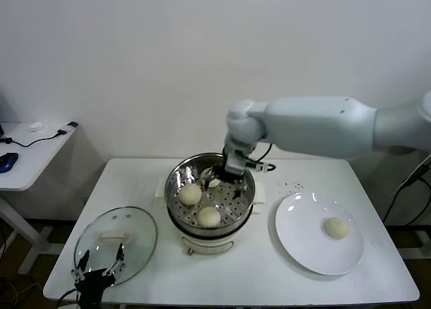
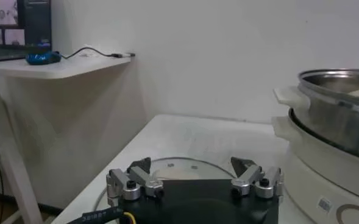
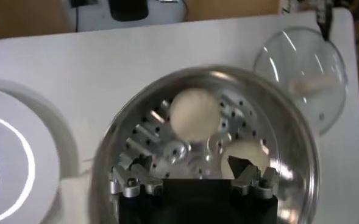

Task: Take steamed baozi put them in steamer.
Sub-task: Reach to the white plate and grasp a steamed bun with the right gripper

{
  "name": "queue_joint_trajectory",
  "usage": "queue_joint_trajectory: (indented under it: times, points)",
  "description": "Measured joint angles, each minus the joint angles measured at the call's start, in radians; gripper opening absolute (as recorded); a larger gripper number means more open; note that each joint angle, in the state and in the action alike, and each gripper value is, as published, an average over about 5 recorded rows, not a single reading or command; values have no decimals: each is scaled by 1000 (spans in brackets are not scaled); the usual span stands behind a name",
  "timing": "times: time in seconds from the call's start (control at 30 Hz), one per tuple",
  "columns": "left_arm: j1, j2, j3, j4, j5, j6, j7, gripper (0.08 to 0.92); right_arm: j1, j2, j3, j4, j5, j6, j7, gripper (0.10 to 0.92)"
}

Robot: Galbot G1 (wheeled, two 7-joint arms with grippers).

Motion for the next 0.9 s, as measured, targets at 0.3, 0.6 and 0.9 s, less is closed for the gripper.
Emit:
queue_joint_trajectory:
  times: [0.3, 0.6, 0.9]
  points:
    - [-12, -1, 0, 6, 0, -1, 1, 823, 93, -227, -124, -48, 193, -187, -31, 823]
    - [-9, -2, -10, 6, -1, 0, 1, 823, 42, -450, -180, -48, 192, -352, -29, 823]
    - [0, -6, -15, 4, -1, -2, 0, 823, -146, -562, -95, -69, 111, -458, -4, 823]
